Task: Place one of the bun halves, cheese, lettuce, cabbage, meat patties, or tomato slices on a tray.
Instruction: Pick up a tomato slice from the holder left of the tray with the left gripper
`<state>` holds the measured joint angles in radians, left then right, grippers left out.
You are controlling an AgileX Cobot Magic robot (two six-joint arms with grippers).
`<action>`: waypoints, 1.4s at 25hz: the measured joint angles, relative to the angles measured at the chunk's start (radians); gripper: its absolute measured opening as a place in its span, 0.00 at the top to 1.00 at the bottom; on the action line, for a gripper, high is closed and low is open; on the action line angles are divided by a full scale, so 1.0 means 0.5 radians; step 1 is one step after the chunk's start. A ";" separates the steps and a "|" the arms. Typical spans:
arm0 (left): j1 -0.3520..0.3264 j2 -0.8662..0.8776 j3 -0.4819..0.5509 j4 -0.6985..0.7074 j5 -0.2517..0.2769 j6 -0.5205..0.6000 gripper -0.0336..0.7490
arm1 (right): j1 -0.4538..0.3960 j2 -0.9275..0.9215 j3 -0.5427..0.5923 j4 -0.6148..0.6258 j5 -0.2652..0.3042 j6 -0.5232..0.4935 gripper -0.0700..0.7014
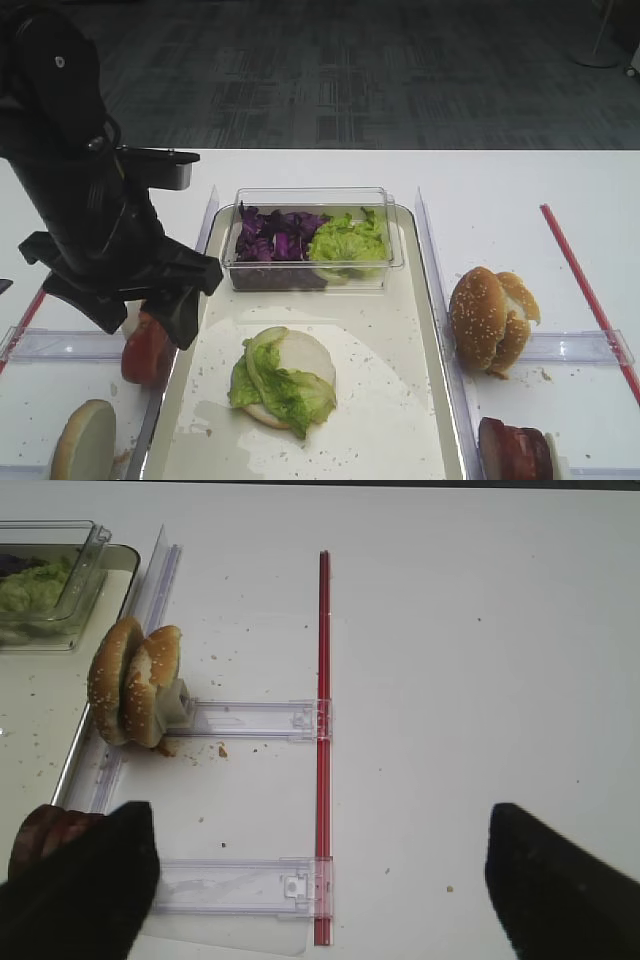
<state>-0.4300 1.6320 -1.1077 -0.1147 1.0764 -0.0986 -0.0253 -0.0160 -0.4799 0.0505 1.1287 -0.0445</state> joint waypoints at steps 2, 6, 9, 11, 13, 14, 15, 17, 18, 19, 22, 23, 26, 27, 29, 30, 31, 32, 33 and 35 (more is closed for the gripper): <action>0.000 0.000 0.000 0.000 -0.023 -0.037 0.33 | 0.000 0.000 0.000 0.000 0.000 0.000 0.03; 0.000 0.000 0.000 0.000 -0.084 -0.095 0.35 | 0.000 0.000 0.000 0.000 0.000 0.000 0.03; 0.000 0.047 -0.025 0.000 -0.090 -0.134 0.39 | 0.000 0.000 0.000 0.000 0.000 0.000 0.03; 0.000 0.111 -0.073 0.000 -0.076 -0.143 0.40 | 0.000 0.000 0.000 0.000 0.000 0.000 0.03; 0.000 0.166 -0.129 0.000 -0.056 -0.149 0.41 | 0.000 0.000 0.000 0.000 0.000 0.000 0.03; 0.000 0.190 -0.163 0.000 -0.046 -0.149 0.41 | 0.000 0.000 0.000 0.000 0.000 0.000 0.03; 0.000 0.213 -0.198 0.000 -0.025 -0.149 0.42 | 0.000 0.000 0.000 0.000 0.000 0.000 0.03; 0.000 0.247 -0.261 0.005 0.020 -0.149 0.42 | 0.000 0.000 0.000 0.000 0.000 0.000 0.03; 0.000 0.265 -0.287 0.010 0.044 -0.150 0.42 | 0.000 0.000 0.000 0.000 0.000 0.000 0.03; 0.000 0.281 -0.306 0.014 0.062 -0.154 0.42 | 0.000 0.000 0.000 0.000 0.000 0.003 0.03; 0.000 0.310 -0.320 0.028 0.088 -0.162 0.42 | 0.000 0.000 0.000 0.000 0.000 0.003 0.03; 0.000 0.310 -0.320 0.042 0.104 -0.166 0.42 | 0.000 0.000 0.000 0.000 0.000 0.003 0.03; 0.000 0.313 -0.320 0.065 0.136 -0.178 0.42 | 0.000 0.000 0.000 0.000 0.000 0.003 0.03; 0.007 0.313 -0.320 0.065 0.146 -0.187 0.42 | 0.000 0.000 0.000 0.000 0.000 0.003 0.03; 0.008 0.313 -0.320 0.069 0.157 -0.206 0.42 | 0.000 0.000 0.000 0.000 0.000 0.003 0.03; 0.008 0.314 -0.320 0.069 0.160 -0.211 0.42 | 0.000 0.000 0.000 0.000 0.000 0.003 0.03; 0.008 0.322 -0.320 0.069 0.162 -0.215 0.42 | 0.000 0.000 0.000 0.000 0.000 0.003 0.03; 0.008 0.340 -0.320 0.065 0.171 -0.215 0.42 | 0.000 0.000 0.000 0.000 0.000 0.003 0.03; 0.008 0.360 -0.320 0.065 0.177 -0.215 0.42 | 0.000 0.000 0.000 0.000 0.000 0.003 0.03; 0.008 0.398 -0.320 0.061 0.185 -0.218 0.42 | 0.000 0.000 0.000 0.000 0.000 0.003 0.03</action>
<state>-0.4258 1.8310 -1.2675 -0.0844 1.1690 -0.2078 -0.0253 -0.0160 -0.4799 0.0505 1.1287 -0.0428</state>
